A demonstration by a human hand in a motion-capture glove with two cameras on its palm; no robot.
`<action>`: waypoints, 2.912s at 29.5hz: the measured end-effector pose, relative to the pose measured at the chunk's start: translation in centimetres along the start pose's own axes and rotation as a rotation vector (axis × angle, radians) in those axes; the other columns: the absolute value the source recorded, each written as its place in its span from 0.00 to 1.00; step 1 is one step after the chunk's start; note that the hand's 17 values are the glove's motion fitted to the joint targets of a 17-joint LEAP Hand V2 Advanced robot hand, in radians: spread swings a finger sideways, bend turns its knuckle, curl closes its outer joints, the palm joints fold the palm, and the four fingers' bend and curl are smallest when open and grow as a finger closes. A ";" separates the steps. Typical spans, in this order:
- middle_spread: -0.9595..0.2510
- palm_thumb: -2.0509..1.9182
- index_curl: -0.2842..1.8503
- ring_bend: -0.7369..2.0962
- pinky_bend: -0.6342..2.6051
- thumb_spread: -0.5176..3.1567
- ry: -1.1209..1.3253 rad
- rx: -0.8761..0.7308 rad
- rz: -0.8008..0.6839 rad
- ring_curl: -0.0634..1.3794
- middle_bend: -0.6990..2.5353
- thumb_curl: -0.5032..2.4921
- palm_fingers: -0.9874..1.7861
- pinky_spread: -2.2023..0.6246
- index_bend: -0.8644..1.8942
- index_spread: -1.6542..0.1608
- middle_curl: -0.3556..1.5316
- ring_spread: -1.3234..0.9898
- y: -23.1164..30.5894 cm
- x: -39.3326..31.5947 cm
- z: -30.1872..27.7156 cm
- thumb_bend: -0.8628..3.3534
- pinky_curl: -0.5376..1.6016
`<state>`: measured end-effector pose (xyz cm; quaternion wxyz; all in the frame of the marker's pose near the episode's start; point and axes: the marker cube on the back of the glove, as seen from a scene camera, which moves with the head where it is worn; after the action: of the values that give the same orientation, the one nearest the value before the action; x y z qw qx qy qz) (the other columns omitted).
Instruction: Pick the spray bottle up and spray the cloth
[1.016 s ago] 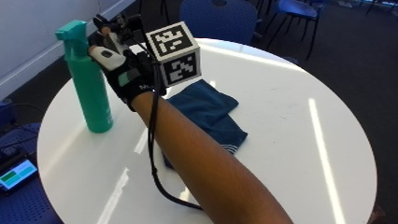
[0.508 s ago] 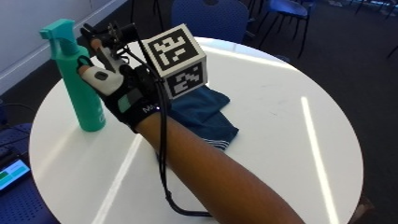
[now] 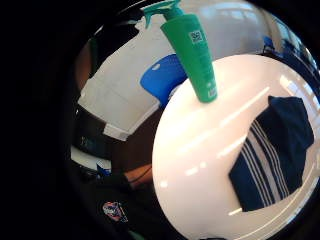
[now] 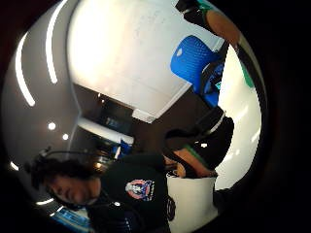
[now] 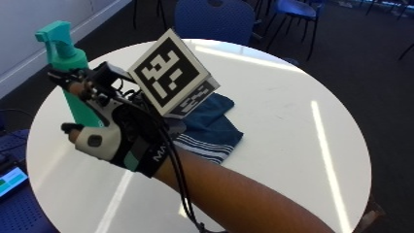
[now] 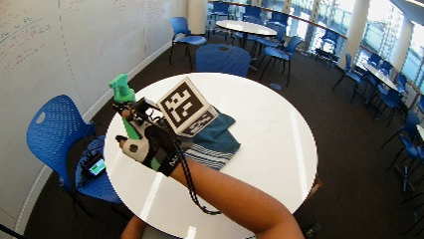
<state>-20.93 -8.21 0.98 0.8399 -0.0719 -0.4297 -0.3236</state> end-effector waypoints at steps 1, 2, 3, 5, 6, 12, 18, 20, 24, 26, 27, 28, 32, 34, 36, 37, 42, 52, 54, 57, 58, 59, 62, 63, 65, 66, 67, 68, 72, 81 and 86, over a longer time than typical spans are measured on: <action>0.71 0.71 0.28 0.34 0.25 0.48 0.039 -0.005 -0.017 0.25 0.27 0.46 0.52 0.85 0.38 0.66 0.37 0.54 0.4 -0.2 0.0 0.20 0.39; 0.71 0.71 0.28 0.34 0.25 0.48 0.076 -0.010 -0.033 0.25 0.27 0.46 0.52 0.85 0.38 0.66 0.37 0.54 0.7 -0.3 0.0 0.20 0.39; 0.71 0.71 0.28 0.34 0.25 0.48 0.108 -0.017 -0.045 0.25 0.27 0.46 0.52 0.85 0.38 0.66 0.37 0.54 1.1 -0.5 -0.1 0.20 0.39; 0.71 0.71 0.28 0.34 0.25 0.48 0.154 -0.033 -0.063 0.25 0.27 0.46 0.52 0.85 0.38 0.66 0.37 0.54 1.9 -0.6 -0.3 0.20 0.39; 0.71 0.71 0.28 0.34 0.25 0.48 0.167 -0.041 -0.068 0.25 0.27 0.46 0.52 0.85 0.38 0.66 0.37 0.54 2.3 -0.7 -0.5 0.20 0.39; 0.72 0.71 0.29 0.33 0.24 0.48 0.233 -0.065 -0.100 0.25 0.27 0.47 0.52 0.85 0.39 0.66 0.37 0.54 4.5 -1.2 -1.2 0.20 0.39; 0.72 0.71 0.30 0.33 0.24 0.48 0.380 -0.061 -0.165 0.25 0.27 0.47 0.53 0.85 0.40 0.66 0.37 0.55 6.4 -2.1 -1.3 0.20 0.38; 0.72 0.71 0.30 0.33 0.24 0.48 0.434 -0.056 -0.186 0.25 0.27 0.47 0.53 0.85 0.40 0.66 0.36 0.55 6.8 -2.4 -1.4 0.20 0.38; 0.72 0.71 0.31 0.33 0.24 0.48 0.498 -0.058 -0.208 0.25 0.27 0.47 0.54 0.85 0.41 0.66 0.36 0.55 7.3 -2.6 -1.4 0.20 0.38; 0.71 0.71 0.31 0.33 0.24 0.48 0.514 -0.066 -0.214 0.25 0.27 0.47 0.54 0.85 0.41 0.66 0.36 0.55 7.6 -2.7 -1.3 0.20 0.37; 0.71 0.71 0.31 0.33 0.24 0.48 0.520 -0.069 -0.218 0.25 0.27 0.47 0.53 0.85 0.41 0.66 0.36 0.55 7.7 -2.8 -1.2 0.20 0.37; 0.71 0.71 0.31 0.33 0.24 0.48 0.527 -0.072 -0.223 0.25 0.27 0.47 0.53 0.85 0.41 0.66 0.36 0.55 7.8 -2.8 -1.1 0.20 0.37; 0.71 0.71 0.31 0.33 0.24 0.48 0.562 -0.071 -0.246 0.25 0.27 0.47 0.54 0.85 0.40 0.66 0.36 0.55 7.9 -3.0 -1.0 0.20 0.37; 0.71 0.71 0.31 0.33 0.24 0.48 0.581 -0.069 -0.253 0.25 0.27 0.47 0.54 0.85 0.40 0.66 0.36 0.55 7.9 -2.9 -1.0 0.20 0.37; 0.71 0.71 0.31 0.33 0.24 0.48 0.596 -0.071 -0.252 0.25 0.27 0.47 0.54 0.85 0.40 0.66 0.36 0.55 7.9 -2.8 -1.0 0.20 0.37; 0.71 0.71 0.31 0.33 0.24 0.48 0.603 -0.073 -0.250 0.25 0.27 0.47 0.54 0.85 0.40 0.66 0.36 0.55 7.8 -2.7 -1.0 0.20 0.37; 0.71 0.71 0.31 0.33 0.24 0.48 0.619 -0.089 -0.234 0.25 0.27 0.47 0.54 0.85 0.40 0.66 0.36 0.55 8.0 -2.1 -0.6 0.20 0.36; 0.70 0.71 0.31 0.33 0.24 0.47 0.727 -0.075 -0.265 0.25 0.27 0.46 0.54 0.85 0.40 0.66 0.36 0.55 8.0 -2.5 -0.8 0.20 0.36; 0.70 0.71 0.31 0.34 0.24 0.47 0.733 -0.072 -0.269 0.26 0.27 0.46 0.54 0.85 0.40 0.66 0.36 0.55 7.9 -2.6 -1.0 0.20 0.36; 0.70 0.70 0.31 0.34 0.24 0.47 0.731 -0.075 -0.265 0.26 0.27 0.46 0.54 0.85 0.40 0.66 0.36 0.55 7.8 -2.7 -1.2 0.20 0.36; 0.70 0.70 0.31 0.34 0.24 0.47 0.730 -0.076 -0.262 0.26 0.27 0.46 0.54 0.85 0.40 0.66 0.36 0.55 7.7 -2.7 -1.2 0.20 0.36; 0.70 0.70 0.31 0.34 0.24 0.47 0.728 -0.077 -0.259 0.26 0.27 0.46 0.54 0.85 0.40 0.66 0.36 0.55 7.7 -2.7 -1.2 0.20 0.36; 0.70 0.71 0.31 0.34 0.24 0.47 0.712 -0.079 -0.250 0.26 0.27 0.45 0.54 0.85 0.40 0.66 0.36 0.55 7.4 -2.6 -1.4 0.20 0.35; 0.70 0.71 0.31 0.34 0.24 0.47 0.702 -0.079 -0.246 0.26 0.27 0.45 0.54 0.85 0.40 0.66 0.36 0.55 7.3 -2.5 -1.4 0.20 0.35; 0.69 0.71 0.31 0.35 0.24 0.47 0.682 -0.075 -0.233 0.26 0.27 0.45 0.55 0.85 0.39 0.66 0.36 0.55 7.0 -2.3 -1.7 0.20 0.35; 0.69 0.71 0.31 0.35 0.24 0.47 0.674 -0.071 -0.225 0.26 0.27 0.45 0.55 0.85 0.39 0.66 0.36 0.55 6.7 -2.2 -1.9 0.20 0.35; 0.69 0.71 0.31 0.35 0.24 0.46 0.668 -0.065 -0.216 0.27 0.27 0.45 0.56 0.85 0.39 0.66 0.36 0.55 6.4 -2.0 -2.2 0.20 0.35; 0.70 0.71 0.31 0.35 0.24 0.46 0.662 -0.059 -0.207 0.27 0.27 0.45 0.56 0.85 0.39 0.66 0.36 0.55 6.1 -1.9 -2.4 0.20 0.35; 0.70 0.71 0.31 0.36 0.24 0.46 0.653 -0.038 -0.182 0.27 0.27 0.44 0.56 0.85 0.38 0.66 0.36 0.55 4.6 -1.8 -3.5 0.20 0.36; 0.70 0.71 0.31 0.36 0.24 0.46 0.691 -0.019 -0.178 0.27 0.27 0.44 0.57 0.85 0.38 0.66 0.36 0.54 3.2 -2.0 -4.1 0.20 0.36; 0.70 0.71 0.31 0.36 0.24 0.46 0.695 -0.010 -0.179 0.27 0.27 0.44 0.57 0.85 0.38 0.66 0.36 0.54 3.1 -2.3 -4.4 0.20 0.36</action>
<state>-17.05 -6.46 -2.99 0.9038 0.0763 -0.1214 -0.4031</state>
